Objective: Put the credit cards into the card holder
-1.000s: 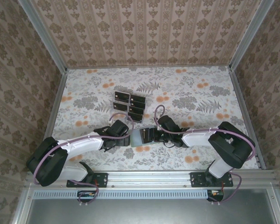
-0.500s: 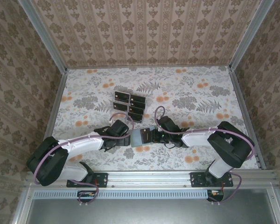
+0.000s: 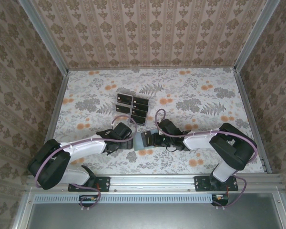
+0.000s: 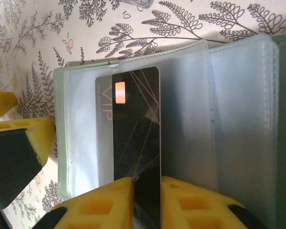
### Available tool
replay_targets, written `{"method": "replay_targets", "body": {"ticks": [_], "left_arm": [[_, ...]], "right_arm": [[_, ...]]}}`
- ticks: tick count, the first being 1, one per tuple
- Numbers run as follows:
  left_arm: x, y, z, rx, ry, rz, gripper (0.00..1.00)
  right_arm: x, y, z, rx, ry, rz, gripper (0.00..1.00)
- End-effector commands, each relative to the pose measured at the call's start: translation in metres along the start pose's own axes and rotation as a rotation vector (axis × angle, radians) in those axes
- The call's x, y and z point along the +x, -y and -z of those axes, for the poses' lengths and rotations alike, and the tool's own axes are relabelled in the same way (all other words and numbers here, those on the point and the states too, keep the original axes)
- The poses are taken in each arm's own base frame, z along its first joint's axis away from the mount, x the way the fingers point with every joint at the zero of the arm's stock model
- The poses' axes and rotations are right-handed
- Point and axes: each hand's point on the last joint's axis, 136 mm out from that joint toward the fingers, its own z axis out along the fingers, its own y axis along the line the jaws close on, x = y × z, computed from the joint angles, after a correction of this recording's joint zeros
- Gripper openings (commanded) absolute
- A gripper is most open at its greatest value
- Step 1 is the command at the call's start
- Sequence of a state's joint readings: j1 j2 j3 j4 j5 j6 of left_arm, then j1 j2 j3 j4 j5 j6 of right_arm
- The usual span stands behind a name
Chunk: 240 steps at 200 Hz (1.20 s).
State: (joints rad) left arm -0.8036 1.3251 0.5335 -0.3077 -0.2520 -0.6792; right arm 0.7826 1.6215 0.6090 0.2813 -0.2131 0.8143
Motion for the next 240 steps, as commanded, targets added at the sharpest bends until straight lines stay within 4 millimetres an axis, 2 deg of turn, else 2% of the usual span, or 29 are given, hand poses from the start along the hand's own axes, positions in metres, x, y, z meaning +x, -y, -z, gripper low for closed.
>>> {"method": "replay_targets", "body": {"ticks": [1, 30, 76, 144, 240], "left_arm": [[0.009, 0.002, -0.006, 0.011, -0.033, -0.023, 1.00], [0.007, 0.003, -0.006, 0.014, -0.032, -0.025, 1.00], [0.007, 0.003, -0.006, 0.014, -0.033, -0.024, 1.00], [0.008, 0.004, -0.006, 0.015, -0.034, -0.026, 1.00], [0.009, 0.004, -0.008, 0.016, -0.034, -0.024, 1.00]], "right_arm": [[0.013, 0.013, -0.001, 0.059, -0.045, -0.006, 0.30], [0.005, 0.016, 0.010, 0.087, -0.021, 0.009, 0.36], [-0.001, 0.021, 0.017, 0.103, -0.004, 0.010, 0.38], [0.002, 0.019, 0.007, 0.080, -0.030, -0.003, 0.28], [0.003, 0.009, -0.004, 0.059, -0.052, 0.003, 0.21]]}}
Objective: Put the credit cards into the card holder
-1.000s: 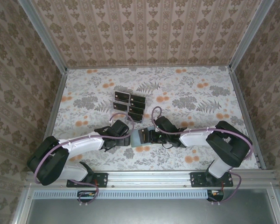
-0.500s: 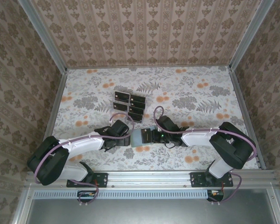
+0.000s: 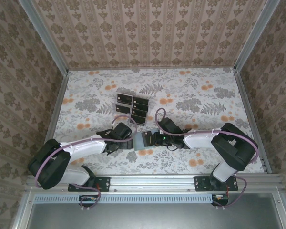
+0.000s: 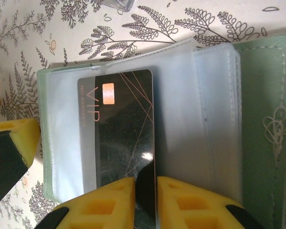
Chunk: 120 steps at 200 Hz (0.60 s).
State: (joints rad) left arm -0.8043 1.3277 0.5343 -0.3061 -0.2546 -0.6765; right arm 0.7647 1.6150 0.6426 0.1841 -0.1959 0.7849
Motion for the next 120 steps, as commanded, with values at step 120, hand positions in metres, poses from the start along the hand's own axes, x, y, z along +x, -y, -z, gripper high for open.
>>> {"method": "replay_targets", "body": {"ticks": [120], "left_arm": [[0.008, 0.008, -0.011, 0.026, -0.040, -0.026, 1.00]], "right_arm": [[0.019, -0.022, -0.015, -0.036, -0.064, 0.016, 0.19]]}}
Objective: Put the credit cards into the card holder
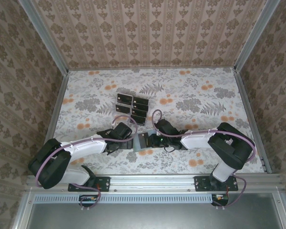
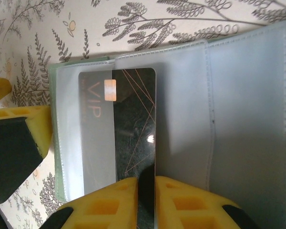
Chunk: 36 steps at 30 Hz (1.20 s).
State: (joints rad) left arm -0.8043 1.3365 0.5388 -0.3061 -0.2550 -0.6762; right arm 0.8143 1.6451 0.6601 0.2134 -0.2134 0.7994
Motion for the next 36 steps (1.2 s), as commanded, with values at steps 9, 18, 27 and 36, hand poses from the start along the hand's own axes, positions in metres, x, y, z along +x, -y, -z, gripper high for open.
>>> {"method": "replay_targets", "body": {"ticks": [9, 18, 27, 36], "left_arm": [[0.009, 0.008, -0.010, 0.029, -0.039, -0.024, 1.00], [0.008, 0.008, -0.009, 0.027, -0.038, -0.023, 1.00], [0.006, 0.003, -0.001, 0.021, -0.028, -0.023, 1.00], [0.002, -0.004, 0.007, 0.016, -0.012, -0.010, 1.00]], "right_arm": [[0.008, -0.016, -0.013, -0.013, -0.042, 0.006, 0.20], [0.000, -0.030, -0.013, -0.031, -0.047, 0.034, 0.27], [-0.011, -0.030, 0.013, 0.006, -0.009, 0.086, 0.51], [-0.029, -0.009, 0.018, 0.056, 0.014, 0.077, 0.53]]}}
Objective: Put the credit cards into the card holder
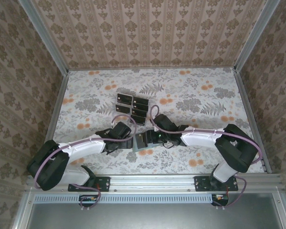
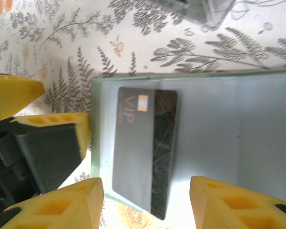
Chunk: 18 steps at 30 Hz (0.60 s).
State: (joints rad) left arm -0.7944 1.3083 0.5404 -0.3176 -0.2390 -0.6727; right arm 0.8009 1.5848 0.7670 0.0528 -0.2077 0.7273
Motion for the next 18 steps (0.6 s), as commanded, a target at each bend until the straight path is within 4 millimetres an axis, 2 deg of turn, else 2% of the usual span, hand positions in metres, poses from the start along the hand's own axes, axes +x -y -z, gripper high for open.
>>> {"method": "replay_targets", "body": {"ticks": [1, 7, 18], "left_arm": [[0.005, -0.004, 0.002, -0.002, -0.017, -0.018, 1.00], [0.004, -0.003, 0.002, 0.001, -0.020, -0.021, 1.00], [0.003, 0.000, -0.003, 0.006, -0.025, -0.028, 1.00]], "right_arm": [[-0.005, 0.015, -0.004, 0.056, -0.006, 0.011, 0.53], [0.011, 0.038, -0.013, 0.107, -0.038, -0.017, 0.52], [0.045, 0.065, 0.007, 0.149, -0.040, -0.138, 0.50]]}}
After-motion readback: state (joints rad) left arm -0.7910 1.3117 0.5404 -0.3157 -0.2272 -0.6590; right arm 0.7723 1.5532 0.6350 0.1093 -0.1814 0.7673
